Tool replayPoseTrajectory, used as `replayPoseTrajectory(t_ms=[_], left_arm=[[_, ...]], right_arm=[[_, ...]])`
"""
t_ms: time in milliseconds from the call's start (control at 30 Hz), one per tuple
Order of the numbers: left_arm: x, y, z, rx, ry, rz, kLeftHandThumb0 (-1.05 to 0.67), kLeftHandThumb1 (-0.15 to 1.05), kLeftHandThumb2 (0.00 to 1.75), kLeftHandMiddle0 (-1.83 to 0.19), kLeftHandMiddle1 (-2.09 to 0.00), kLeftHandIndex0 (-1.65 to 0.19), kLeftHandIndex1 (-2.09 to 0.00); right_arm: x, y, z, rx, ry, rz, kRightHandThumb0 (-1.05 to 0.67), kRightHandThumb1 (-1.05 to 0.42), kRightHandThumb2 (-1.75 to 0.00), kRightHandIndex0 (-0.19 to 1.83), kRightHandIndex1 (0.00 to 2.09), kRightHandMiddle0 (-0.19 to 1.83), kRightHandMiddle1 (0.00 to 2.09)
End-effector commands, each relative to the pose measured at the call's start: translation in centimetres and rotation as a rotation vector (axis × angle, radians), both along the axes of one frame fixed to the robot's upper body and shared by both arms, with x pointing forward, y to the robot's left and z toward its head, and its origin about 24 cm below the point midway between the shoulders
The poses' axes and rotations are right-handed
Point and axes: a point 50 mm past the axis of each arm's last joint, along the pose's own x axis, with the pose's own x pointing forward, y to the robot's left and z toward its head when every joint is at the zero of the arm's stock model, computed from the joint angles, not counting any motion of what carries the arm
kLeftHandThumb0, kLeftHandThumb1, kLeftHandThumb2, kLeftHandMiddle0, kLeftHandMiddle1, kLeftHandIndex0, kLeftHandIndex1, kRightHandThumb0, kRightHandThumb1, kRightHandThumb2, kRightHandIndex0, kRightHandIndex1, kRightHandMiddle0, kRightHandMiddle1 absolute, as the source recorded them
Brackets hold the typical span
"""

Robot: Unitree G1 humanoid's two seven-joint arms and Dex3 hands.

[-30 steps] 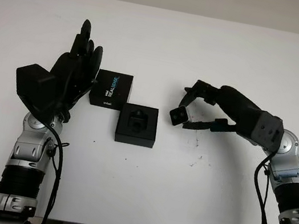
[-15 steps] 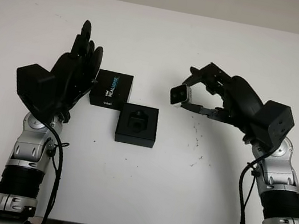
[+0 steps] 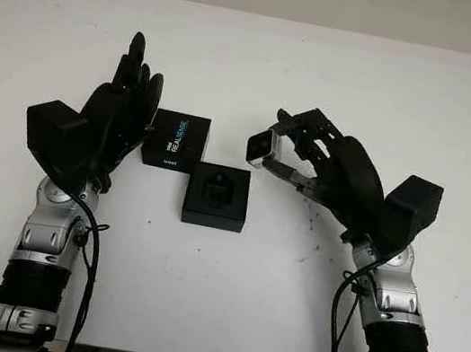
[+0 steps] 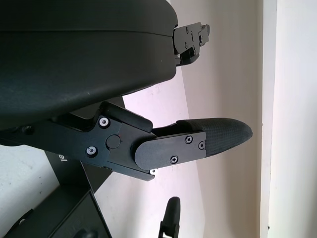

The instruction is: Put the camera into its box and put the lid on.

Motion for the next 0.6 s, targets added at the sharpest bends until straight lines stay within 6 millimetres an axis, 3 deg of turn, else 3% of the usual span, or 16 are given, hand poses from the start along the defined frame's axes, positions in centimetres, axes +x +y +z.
replayPoseTrajectory(t_ms=[0, 567], left_arm=[[-0.2, 0.0, 0.2, 0.005, -0.011, -0.002, -0.74, 1.05, 0.60, 0.19, 0.00, 0.19, 0.00], [-0.1, 0.0, 0.1, -0.005, -0.009, -0.004, -0.74, 1.05, 0.60, 0.19, 0.00, 0.19, 0.00]], right_arm=[[-0.3, 0.3, -0.2, 0.029, 0.002, 0.006, -0.45, -1.01, -0.05, 0.14, 0.04, 0.26, 1.64], [-1.5, 3.4, -2.5, 0.115, 0.106, 0.030, -0.46, -1.01, -0.06, 0.16, 0.05, 0.27, 1.70]])
